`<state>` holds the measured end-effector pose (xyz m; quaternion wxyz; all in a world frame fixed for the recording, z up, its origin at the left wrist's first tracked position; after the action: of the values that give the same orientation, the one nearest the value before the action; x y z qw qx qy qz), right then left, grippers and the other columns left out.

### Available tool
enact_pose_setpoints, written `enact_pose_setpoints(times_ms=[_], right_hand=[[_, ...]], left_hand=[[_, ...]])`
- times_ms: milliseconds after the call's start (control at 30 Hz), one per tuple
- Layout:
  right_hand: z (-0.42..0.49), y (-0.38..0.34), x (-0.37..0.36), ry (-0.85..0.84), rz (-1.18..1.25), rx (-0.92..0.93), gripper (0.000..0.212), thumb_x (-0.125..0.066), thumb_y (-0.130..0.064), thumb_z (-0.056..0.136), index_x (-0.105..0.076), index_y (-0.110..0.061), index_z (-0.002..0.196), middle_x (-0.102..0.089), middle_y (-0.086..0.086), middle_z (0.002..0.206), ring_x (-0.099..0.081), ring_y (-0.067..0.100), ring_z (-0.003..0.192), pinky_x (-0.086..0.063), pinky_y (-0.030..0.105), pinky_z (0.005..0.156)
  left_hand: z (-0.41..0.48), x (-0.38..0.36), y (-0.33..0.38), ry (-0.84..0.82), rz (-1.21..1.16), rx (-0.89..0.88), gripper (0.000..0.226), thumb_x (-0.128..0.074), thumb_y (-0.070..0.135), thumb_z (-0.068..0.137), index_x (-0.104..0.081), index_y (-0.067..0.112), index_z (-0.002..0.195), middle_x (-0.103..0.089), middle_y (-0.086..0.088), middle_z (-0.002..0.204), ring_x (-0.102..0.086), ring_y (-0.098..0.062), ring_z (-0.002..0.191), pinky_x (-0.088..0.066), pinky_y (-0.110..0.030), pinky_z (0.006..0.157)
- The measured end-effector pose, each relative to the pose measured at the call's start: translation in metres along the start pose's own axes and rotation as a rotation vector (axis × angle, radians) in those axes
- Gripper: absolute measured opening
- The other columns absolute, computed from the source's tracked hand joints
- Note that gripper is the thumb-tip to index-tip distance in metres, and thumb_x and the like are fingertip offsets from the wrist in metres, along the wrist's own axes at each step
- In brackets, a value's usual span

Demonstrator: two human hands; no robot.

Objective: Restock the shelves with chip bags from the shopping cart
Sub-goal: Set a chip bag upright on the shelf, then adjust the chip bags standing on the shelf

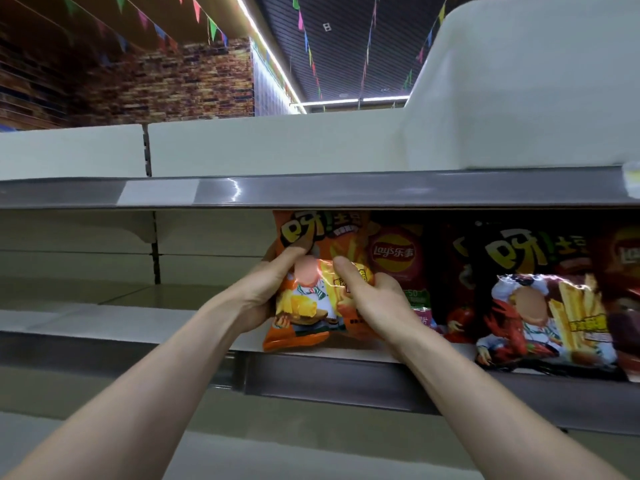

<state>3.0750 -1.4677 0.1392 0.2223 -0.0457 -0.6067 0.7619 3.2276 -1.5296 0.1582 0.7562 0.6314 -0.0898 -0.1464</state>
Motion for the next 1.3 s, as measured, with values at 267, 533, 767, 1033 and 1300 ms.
enact_pose_setpoints(times_ms=[267, 533, 767, 1033, 1300], right_hand=[[-0.008, 0.019, 0.059, 0.18, -0.027, 0.028, 0.073, -0.052, -0.071, 0.081, -0.051, -0.016, 0.13, -0.058, 0.005, 0.128, -0.054, 0.025, 0.118, -0.042, 0.042, 0.103], [-0.006, 0.027, 0.077, 0.273, -0.054, 0.063, 0.062, -0.052, -0.053, 0.091, -0.042, -0.012, 0.137, -0.052, 0.009, 0.134, -0.049, 0.029, 0.124, -0.039, 0.043, 0.106], [-0.017, 0.023, 0.075, 0.319, -0.311, 0.207, 0.052, -0.045, -0.04, 0.1, -0.034, -0.007, 0.14, -0.038, 0.011, 0.137, -0.038, 0.029, 0.13, -0.033, 0.034, 0.099], [-0.014, 0.016, 0.068, 0.657, -0.978, 0.744, 0.033, -0.04, -0.025, 0.089, -0.062, -0.007, 0.073, -0.06, 0.013, 0.073, -0.057, 0.033, 0.066, -0.035, 0.037, 0.068], [-0.015, 0.025, 0.068, 0.664, -1.089, 0.835, 0.014, -0.054, -0.013, 0.083, -0.064, -0.003, 0.084, -0.06, 0.014, 0.08, -0.056, 0.033, 0.073, -0.037, 0.038, 0.075]], left_hand=[[0.009, -0.07, -0.009, 0.083, 0.133, -0.056, 0.067, -0.073, 0.044, 0.061, -0.061, 0.012, 0.119, -0.075, -0.005, 0.087, -0.072, -0.024, 0.078, -0.059, -0.037, 0.077], [0.016, -0.11, -0.017, 0.172, 0.345, -0.249, 0.085, -0.056, 0.066, 0.083, -0.011, 0.039, 0.15, -0.06, 0.005, 0.126, -0.056, -0.025, 0.117, -0.045, -0.034, 0.097], [0.024, -0.11, -0.026, 0.273, 0.597, -0.247, 0.079, -0.038, 0.071, 0.089, -0.002, 0.038, 0.151, -0.042, -0.008, 0.147, -0.047, -0.035, 0.128, -0.039, -0.041, 0.103], [0.013, -0.121, -0.013, 0.303, 0.894, -0.783, 0.071, -0.023, 0.056, 0.085, -0.041, 0.024, 0.146, -0.029, -0.007, 0.156, -0.028, -0.024, 0.143, -0.024, -0.041, 0.116], [0.019, -0.127, -0.024, 0.263, 1.149, -0.616, 0.057, -0.023, 0.048, 0.098, -0.015, 0.036, 0.153, 0.001, 0.006, 0.163, -0.004, -0.013, 0.148, -0.007, -0.042, 0.119]])
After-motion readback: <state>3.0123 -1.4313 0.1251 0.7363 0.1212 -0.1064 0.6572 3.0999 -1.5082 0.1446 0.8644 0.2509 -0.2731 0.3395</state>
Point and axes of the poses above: each hand's wrist, its own z-axis towards the middle knuckle, its own x-axis out of the back of the hand, y = z × x, the point moved 3 cm from there along z, towards the middle knuckle
